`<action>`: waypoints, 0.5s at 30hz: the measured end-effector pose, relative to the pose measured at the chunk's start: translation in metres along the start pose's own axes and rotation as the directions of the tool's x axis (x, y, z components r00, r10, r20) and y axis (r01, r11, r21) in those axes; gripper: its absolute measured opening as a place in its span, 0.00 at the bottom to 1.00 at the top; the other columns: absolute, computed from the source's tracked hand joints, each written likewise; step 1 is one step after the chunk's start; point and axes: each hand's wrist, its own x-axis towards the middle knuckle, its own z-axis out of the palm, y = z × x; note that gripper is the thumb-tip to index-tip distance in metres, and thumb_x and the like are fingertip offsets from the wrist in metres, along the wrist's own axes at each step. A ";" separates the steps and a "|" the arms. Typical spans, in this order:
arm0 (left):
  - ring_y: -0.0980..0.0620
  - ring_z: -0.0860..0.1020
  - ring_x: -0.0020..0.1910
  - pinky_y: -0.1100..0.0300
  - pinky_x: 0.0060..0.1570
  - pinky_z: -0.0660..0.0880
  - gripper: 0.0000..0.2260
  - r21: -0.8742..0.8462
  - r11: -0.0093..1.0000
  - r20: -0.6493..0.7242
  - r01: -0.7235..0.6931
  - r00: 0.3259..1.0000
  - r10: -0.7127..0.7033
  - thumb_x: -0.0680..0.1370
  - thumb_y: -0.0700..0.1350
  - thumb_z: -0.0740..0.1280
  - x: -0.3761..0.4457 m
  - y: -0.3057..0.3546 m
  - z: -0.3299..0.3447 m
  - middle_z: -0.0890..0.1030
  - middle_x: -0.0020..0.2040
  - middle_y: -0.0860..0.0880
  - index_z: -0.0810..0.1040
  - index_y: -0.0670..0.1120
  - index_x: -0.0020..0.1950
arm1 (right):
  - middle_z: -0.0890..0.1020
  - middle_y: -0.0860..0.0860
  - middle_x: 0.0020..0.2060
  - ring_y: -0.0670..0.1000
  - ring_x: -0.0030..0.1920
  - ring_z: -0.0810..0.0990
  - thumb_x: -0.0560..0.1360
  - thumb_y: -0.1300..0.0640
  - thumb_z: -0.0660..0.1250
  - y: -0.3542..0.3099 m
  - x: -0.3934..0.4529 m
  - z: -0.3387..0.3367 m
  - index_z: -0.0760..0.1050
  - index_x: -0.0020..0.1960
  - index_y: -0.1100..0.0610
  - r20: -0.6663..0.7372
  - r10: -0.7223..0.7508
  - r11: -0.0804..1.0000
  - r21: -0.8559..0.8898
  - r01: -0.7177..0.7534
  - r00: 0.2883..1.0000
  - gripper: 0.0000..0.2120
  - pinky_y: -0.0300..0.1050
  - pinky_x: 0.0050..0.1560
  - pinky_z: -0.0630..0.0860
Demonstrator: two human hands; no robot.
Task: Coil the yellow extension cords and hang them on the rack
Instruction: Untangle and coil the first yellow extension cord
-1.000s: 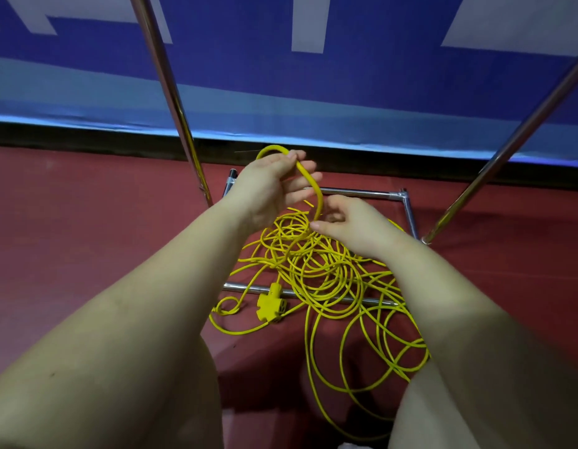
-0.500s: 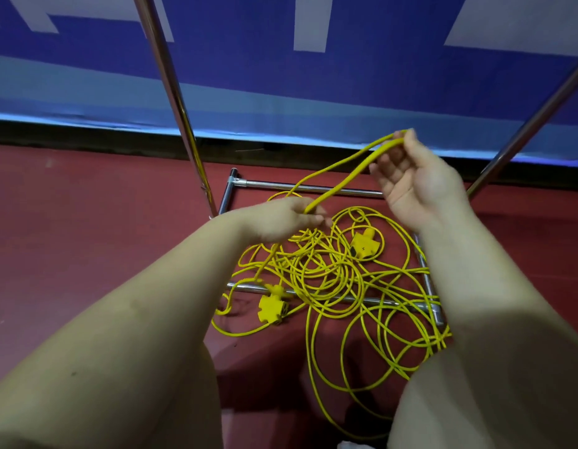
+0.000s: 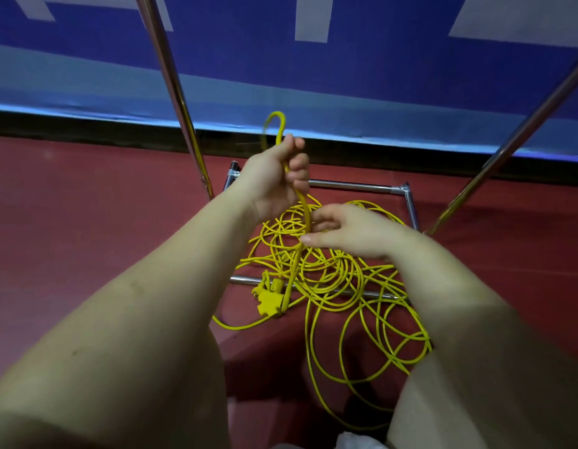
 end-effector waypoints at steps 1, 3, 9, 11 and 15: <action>0.59 0.61 0.20 0.70 0.22 0.61 0.14 -0.049 0.999 0.003 0.008 1.000 -0.008 0.83 0.50 0.51 0.000 0.002 -0.001 0.65 0.24 0.54 0.68 0.49 0.40 | 0.83 0.55 0.51 0.51 0.54 0.81 0.73 0.53 0.69 0.001 0.004 0.007 0.76 0.53 0.55 -0.007 -0.024 0.999 -0.044 0.023 1.000 0.10 0.47 0.58 0.75; 0.59 0.62 0.20 0.70 0.23 0.62 0.15 -0.098 0.995 0.004 0.010 1.000 -0.010 0.83 0.50 0.51 -0.001 0.004 -0.001 0.66 0.25 0.54 0.68 0.48 0.40 | 0.83 0.55 0.47 0.48 0.44 0.81 0.75 0.55 0.67 0.004 0.010 0.015 0.77 0.52 0.56 -0.071 -0.059 0.992 -0.120 0.050 0.996 0.08 0.40 0.47 0.75; 0.54 0.80 0.38 0.60 0.43 0.76 0.16 0.174 0.985 -0.080 -0.011 0.996 0.026 0.81 0.56 0.53 -0.001 0.014 -0.008 0.82 0.40 0.50 0.74 0.47 0.49 | 0.82 0.52 0.41 0.48 0.38 0.81 0.80 0.58 0.58 -0.005 0.006 -0.004 0.75 0.45 0.52 -0.141 -0.067 0.986 0.142 0.087 0.988 0.08 0.40 0.42 0.77; 0.50 0.80 0.49 0.55 0.55 0.73 0.18 0.383 0.921 -0.049 0.066 0.997 -0.051 0.81 0.57 0.52 -0.002 0.011 -0.012 0.81 0.48 0.47 0.74 0.46 0.53 | 0.81 0.50 0.36 0.47 0.35 0.82 0.81 0.58 0.56 -0.011 0.000 -0.017 0.74 0.44 0.52 -0.261 -0.055 0.908 0.388 0.157 0.964 0.10 0.39 0.39 0.79; 0.52 0.77 0.57 0.54 0.63 0.67 0.12 0.791 0.595 0.041 0.143 0.958 -0.284 0.81 0.53 0.55 -0.012 -0.006 -0.018 0.79 0.55 0.51 0.75 0.51 0.55 | 0.76 0.48 0.25 0.45 0.28 0.82 0.81 0.56 0.56 -0.013 -0.008 -0.042 0.74 0.45 0.56 -0.405 0.144 0.548 0.793 0.268 0.903 0.11 0.39 0.30 0.79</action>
